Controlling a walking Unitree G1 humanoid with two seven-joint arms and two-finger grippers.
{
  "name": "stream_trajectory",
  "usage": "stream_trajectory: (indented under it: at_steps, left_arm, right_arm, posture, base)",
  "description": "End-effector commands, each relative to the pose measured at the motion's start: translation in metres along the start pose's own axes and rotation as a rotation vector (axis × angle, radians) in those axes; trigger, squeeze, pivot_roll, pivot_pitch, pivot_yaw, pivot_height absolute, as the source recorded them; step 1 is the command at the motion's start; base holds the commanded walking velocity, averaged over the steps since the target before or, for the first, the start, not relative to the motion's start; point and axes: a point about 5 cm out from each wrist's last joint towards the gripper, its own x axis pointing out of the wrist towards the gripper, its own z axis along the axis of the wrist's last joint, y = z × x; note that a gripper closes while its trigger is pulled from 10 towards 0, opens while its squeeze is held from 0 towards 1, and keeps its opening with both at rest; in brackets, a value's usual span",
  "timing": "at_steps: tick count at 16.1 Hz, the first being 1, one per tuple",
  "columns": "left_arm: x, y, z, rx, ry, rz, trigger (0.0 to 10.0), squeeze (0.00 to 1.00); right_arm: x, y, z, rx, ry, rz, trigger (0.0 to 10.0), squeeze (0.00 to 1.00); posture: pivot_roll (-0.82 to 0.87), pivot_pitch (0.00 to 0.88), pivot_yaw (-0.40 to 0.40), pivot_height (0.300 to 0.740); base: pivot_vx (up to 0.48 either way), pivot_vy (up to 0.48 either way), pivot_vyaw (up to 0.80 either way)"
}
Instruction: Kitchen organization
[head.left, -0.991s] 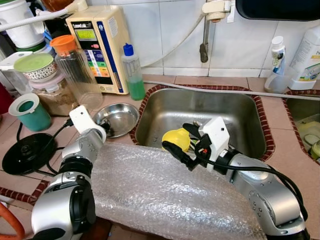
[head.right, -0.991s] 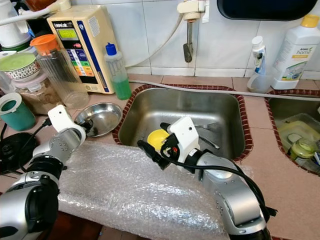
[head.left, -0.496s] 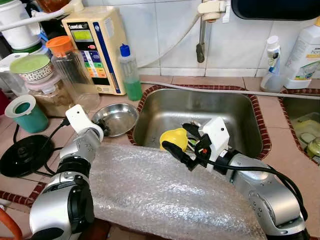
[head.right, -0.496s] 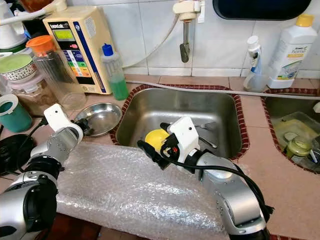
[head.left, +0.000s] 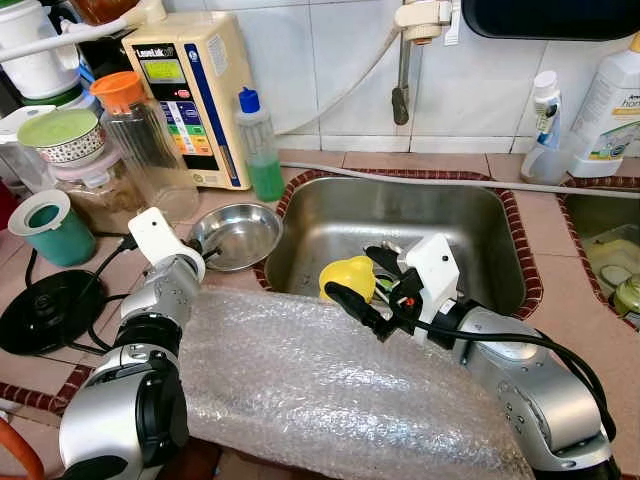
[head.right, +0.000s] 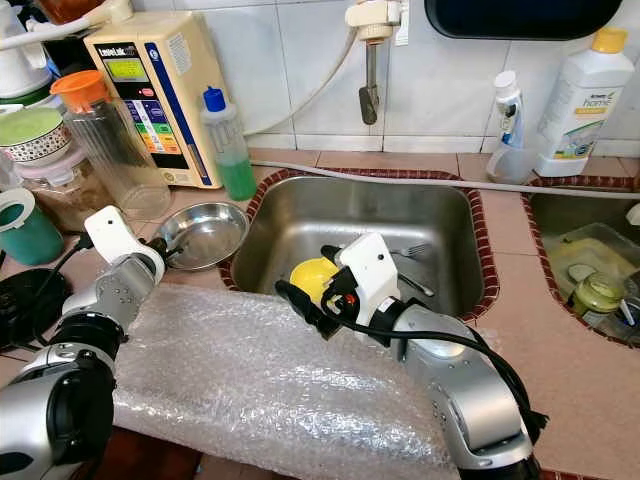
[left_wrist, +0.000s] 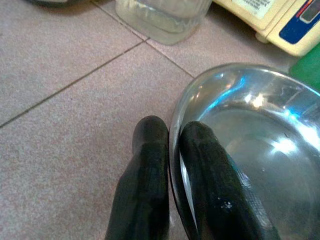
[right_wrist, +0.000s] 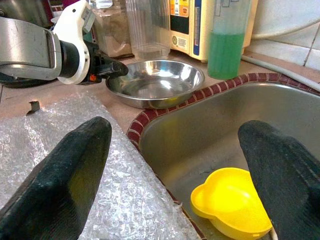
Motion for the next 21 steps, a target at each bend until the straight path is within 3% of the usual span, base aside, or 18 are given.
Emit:
stream_trajectory:
  at_steps: [1, 3, 7, 9, 11, 14, 15, 16, 21]
  left_arm:
    - [0.000, 0.009, 0.002, -0.002, -0.022, 0.016, 0.0, 0.00]
    - [0.000, 0.009, 0.002, -0.031, -0.030, 0.006, 0.0, 0.00]
    - [-0.001, 0.006, 0.001, 0.001, -0.049, -0.008, 0.0, 0.00]
    - [-0.002, -0.002, 0.004, 0.029, -0.102, -0.072, 0.0, 0.00]
    - [-0.005, -0.026, 0.001, -0.069, -0.104, -0.265, 0.0, 0.00]
    - [-0.009, -0.039, 0.000, -0.111, -0.131, -0.360, 0.0, 0.00]
    - [-0.010, -0.042, 0.001, -0.107, -0.144, -0.380, 0.0, 0.00]
    - [-0.013, -0.052, 0.001, -0.086, -0.156, -0.453, 0.0, 0.00]
    - [-0.016, -0.057, 0.003, -0.102, -0.181, -0.508, 0.0, 0.00]
  right_arm:
    - [0.002, 0.002, 0.003, -0.013, 0.000, 0.011, 10.0, 0.00]
    - [0.002, 0.002, 0.002, -0.013, 0.001, 0.010, 10.0, 0.00]
    - [0.003, 0.000, 0.003, -0.008, -0.004, 0.000, 10.0, 0.00]
    - [0.003, -0.002, 0.003, -0.007, -0.007, -0.017, 10.0, 0.00]
    - [0.005, -0.006, 0.003, 0.006, -0.019, -0.048, 10.0, 0.00]
    - [0.006, -0.019, 0.004, 0.034, -0.040, -0.141, 10.0, 0.00]
    - [0.006, -0.023, 0.004, 0.058, -0.053, -0.183, 10.0, 0.00]
    - [0.007, -0.037, 0.004, 0.180, -0.108, -0.316, 10.0, 0.00]
    - [0.008, -0.046, 0.000, 0.271, -0.135, -0.404, 10.0, 0.00]
  posture:
    - [-0.13, 0.000, 0.151, 0.740]
    - [-0.13, 0.000, 0.150, 0.740]
    - [-0.13, 0.000, 0.151, 0.740]
    - [-0.13, 0.000, 0.150, 0.740]
    - [-0.13, 0.000, 0.148, 0.740]
    - [-0.13, 0.000, 0.148, 0.740]
    - [-0.13, 0.000, 0.148, 0.740]
    - [-0.14, 0.000, 0.150, 0.740]
    - [-0.14, 0.000, 0.150, 0.740]
  base:
    - [0.000, 0.000, 0.00]
    - [0.000, 0.000, 0.00]
    - [0.000, 0.000, 0.00]
    - [0.000, 0.000, 0.00]
    - [0.000, 0.000, 0.00]
    - [0.000, 0.000, 0.00]
    - [0.000, 0.000, 0.00]
    - [0.000, 0.000, 0.00]
    - [0.000, 0.000, 0.00]
